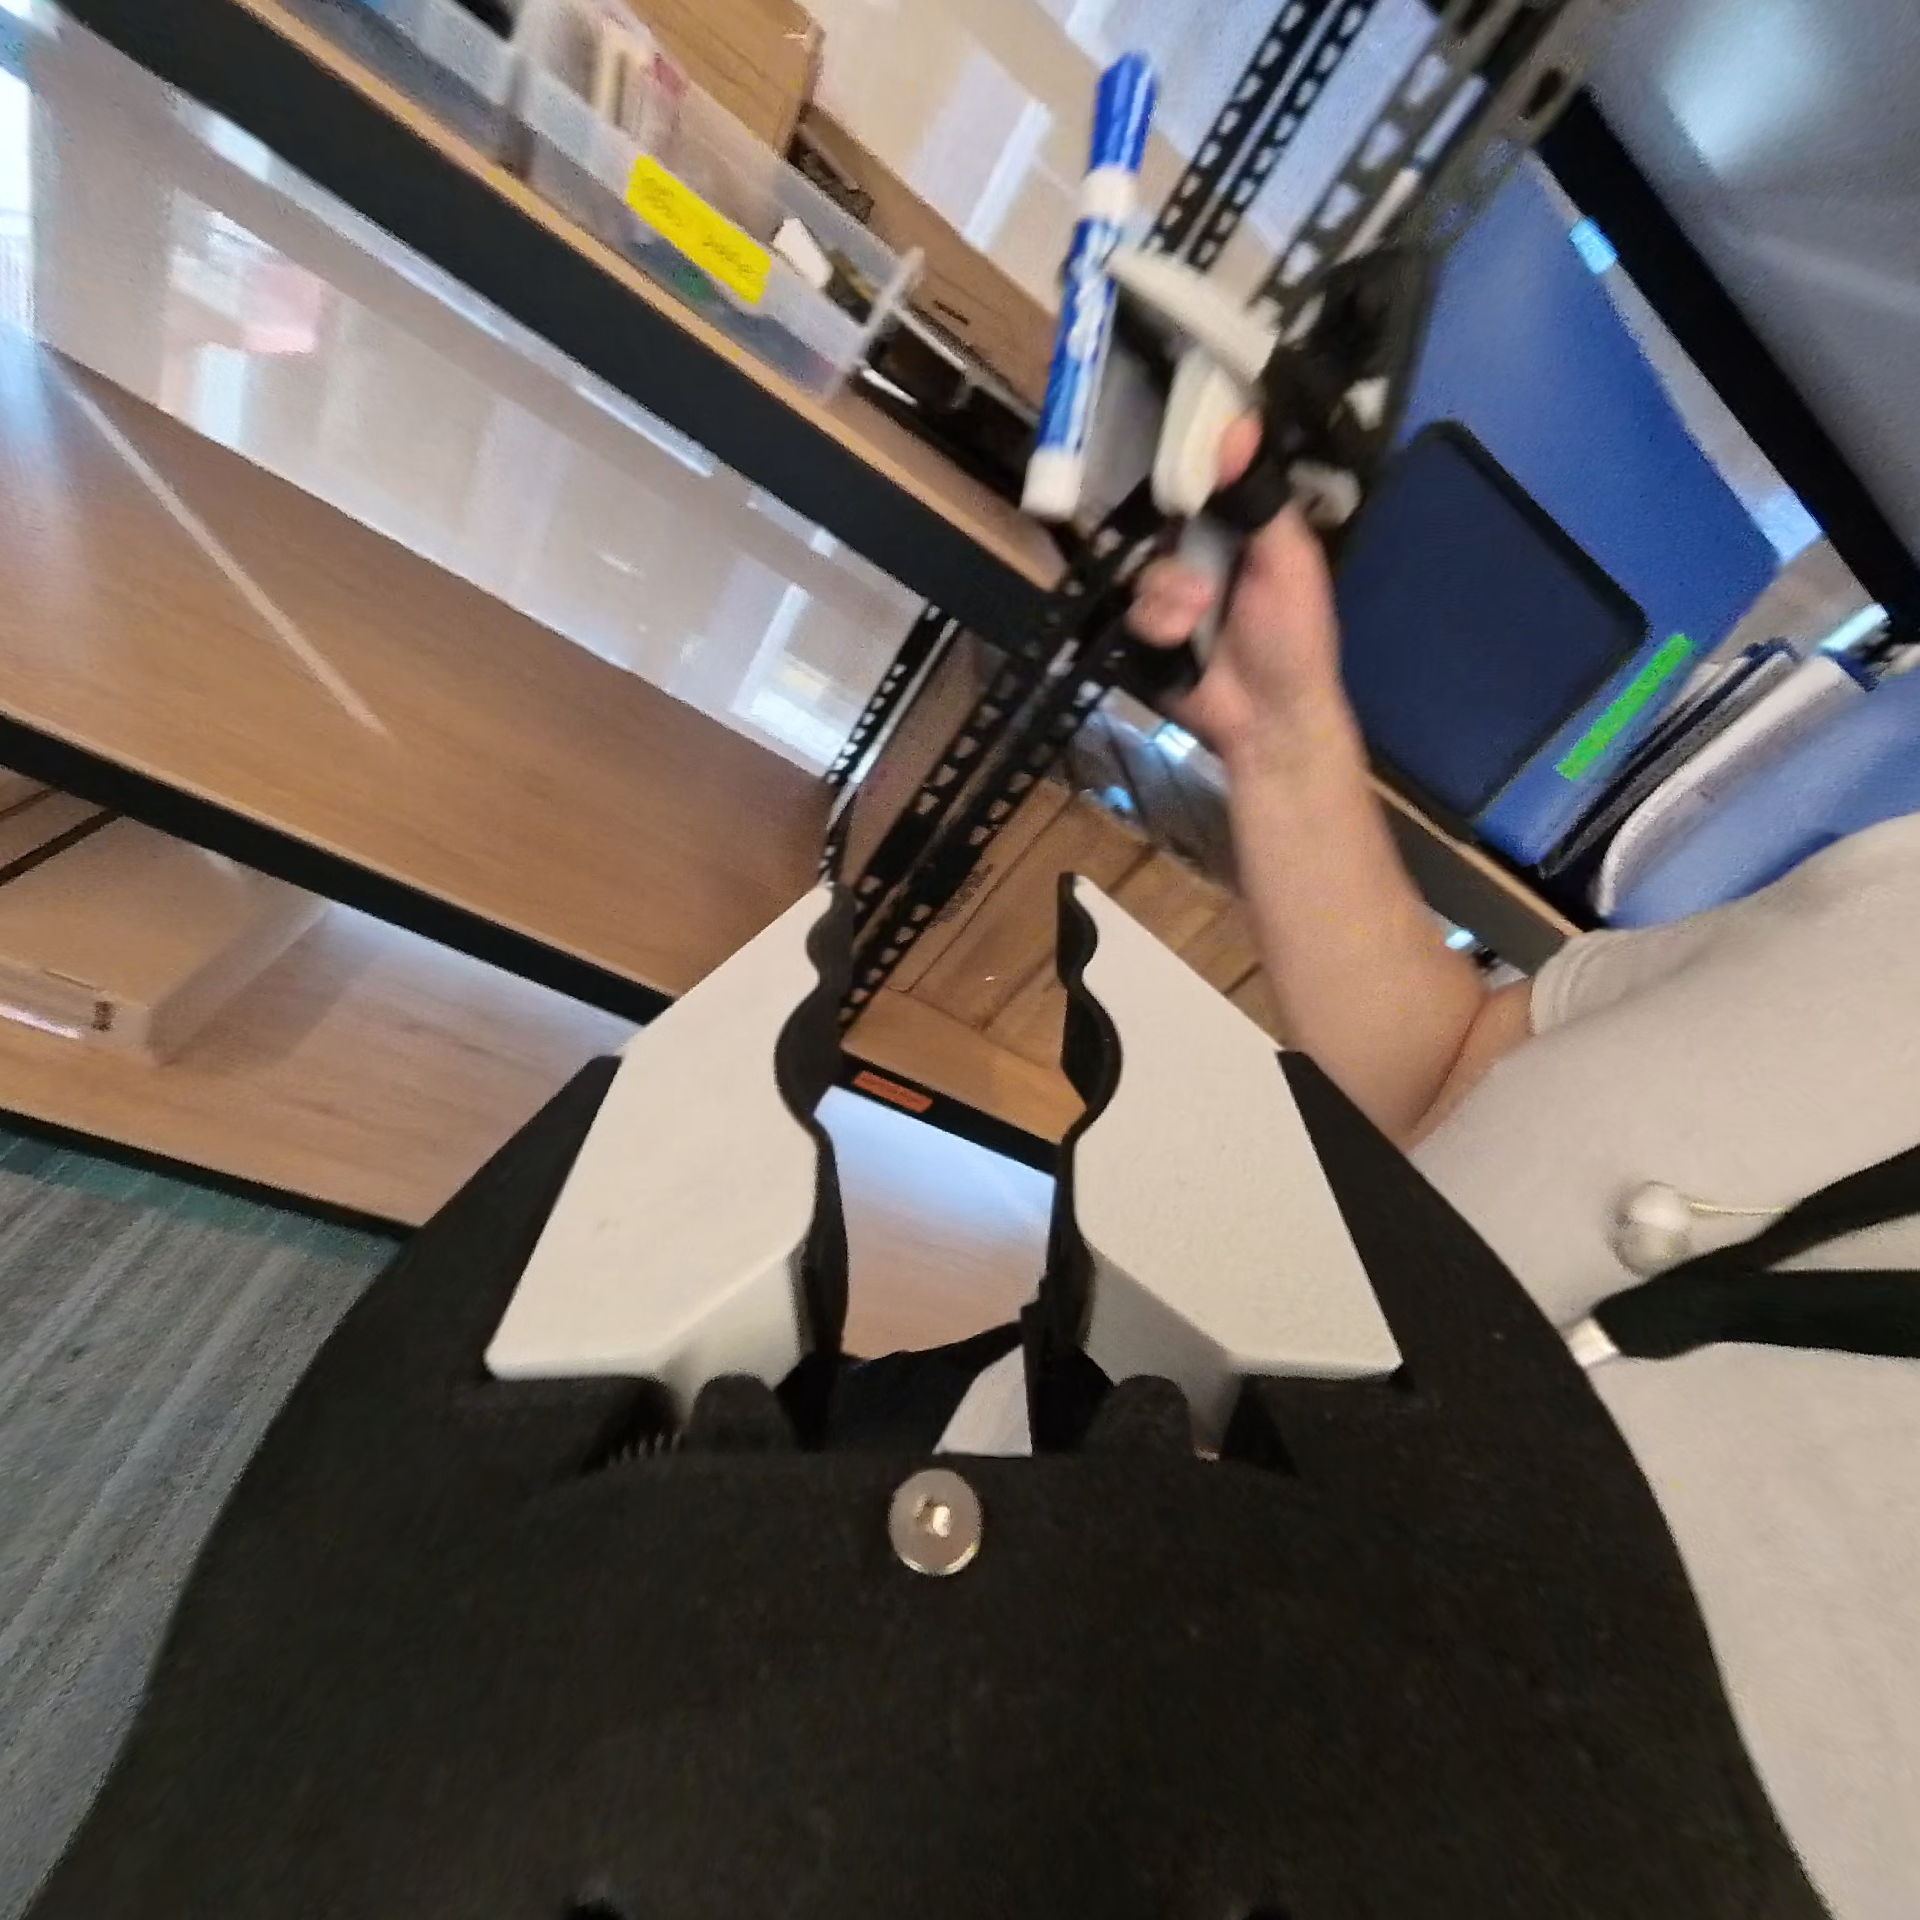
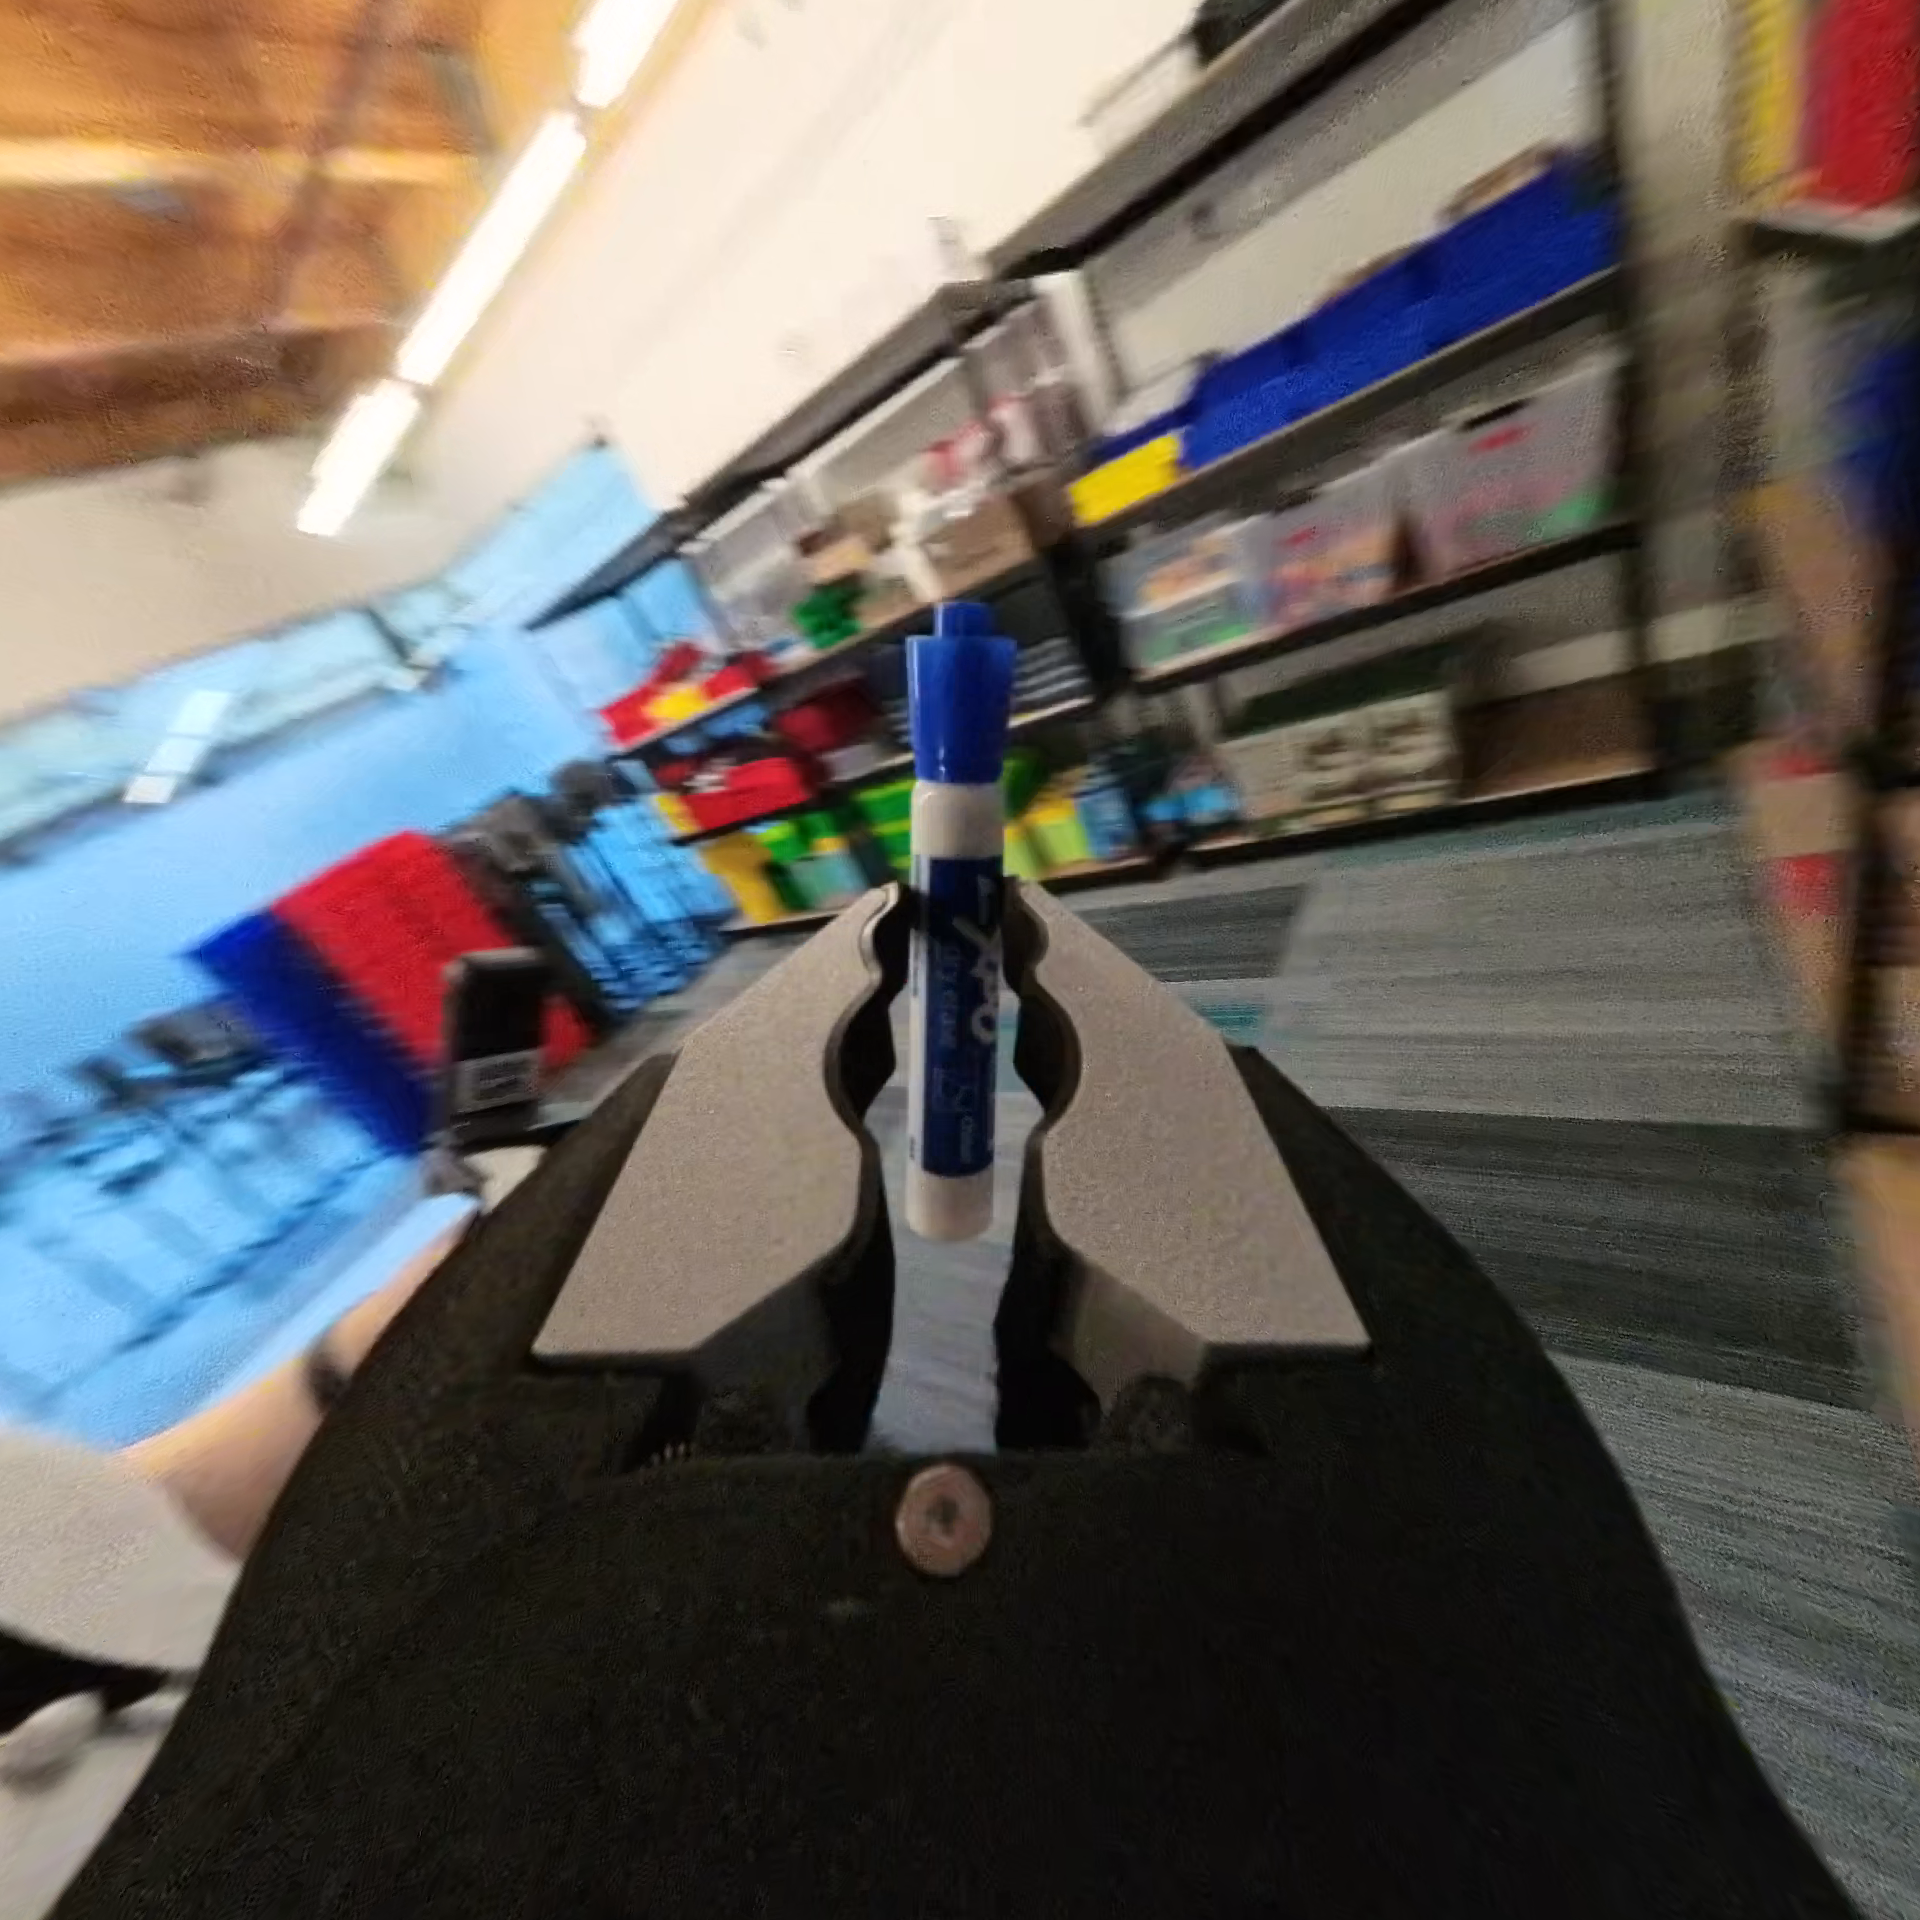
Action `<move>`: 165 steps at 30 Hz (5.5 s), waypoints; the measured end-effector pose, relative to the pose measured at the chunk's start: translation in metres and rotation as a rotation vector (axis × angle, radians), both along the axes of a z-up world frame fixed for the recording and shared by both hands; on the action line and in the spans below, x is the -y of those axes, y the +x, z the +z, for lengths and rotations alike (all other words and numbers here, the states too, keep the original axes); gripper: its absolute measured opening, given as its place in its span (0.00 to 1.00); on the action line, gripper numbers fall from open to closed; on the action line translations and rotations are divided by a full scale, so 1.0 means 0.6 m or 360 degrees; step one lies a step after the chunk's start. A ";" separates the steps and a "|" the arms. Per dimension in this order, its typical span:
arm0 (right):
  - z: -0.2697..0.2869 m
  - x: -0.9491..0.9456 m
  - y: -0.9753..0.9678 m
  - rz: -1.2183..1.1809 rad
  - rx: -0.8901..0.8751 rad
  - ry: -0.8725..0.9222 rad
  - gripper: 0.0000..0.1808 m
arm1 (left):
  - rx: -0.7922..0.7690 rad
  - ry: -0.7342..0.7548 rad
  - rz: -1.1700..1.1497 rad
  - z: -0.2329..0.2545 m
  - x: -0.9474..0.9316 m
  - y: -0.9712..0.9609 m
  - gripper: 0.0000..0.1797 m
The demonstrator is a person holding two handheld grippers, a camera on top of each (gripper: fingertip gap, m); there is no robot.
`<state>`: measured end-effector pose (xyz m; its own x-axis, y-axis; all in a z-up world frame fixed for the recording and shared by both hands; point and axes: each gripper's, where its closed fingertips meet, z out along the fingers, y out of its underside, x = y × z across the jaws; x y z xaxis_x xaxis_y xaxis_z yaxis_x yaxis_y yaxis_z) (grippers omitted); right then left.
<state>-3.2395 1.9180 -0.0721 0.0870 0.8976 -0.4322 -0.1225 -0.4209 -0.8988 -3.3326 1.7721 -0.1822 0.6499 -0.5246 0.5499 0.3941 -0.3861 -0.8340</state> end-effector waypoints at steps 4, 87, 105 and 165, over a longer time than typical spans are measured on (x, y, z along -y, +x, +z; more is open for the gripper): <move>0.083 -0.276 0.104 -0.0827 0.0500 0.0218 0.09 | 0.0016 -0.0086 -0.0025 -0.054 -0.108 -0.083 0.20; -0.311 2.185 0.808 -0.5854 0.0011 -0.0891 0.29 | -0.0088 0.0769 -0.4235 -0.116 1.489 1.511 0.23; -0.556 2.866 1.402 -0.6031 -0.1057 -0.1451 0.26 | -0.0421 0.0740 -0.3912 -0.180 1.919 2.196 0.16; -0.851 3.184 1.827 -0.5614 -0.4055 -0.2022 0.21 | -0.1831 0.1902 -0.5515 -0.663 3.224 2.374 0.13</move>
<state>-2.1434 0.0079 -0.5826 -0.7334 0.5664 -0.3759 0.6770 0.5585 -0.4792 -1.9081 -0.1625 -0.5798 -0.5456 0.6509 0.5279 0.5010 0.7583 -0.4171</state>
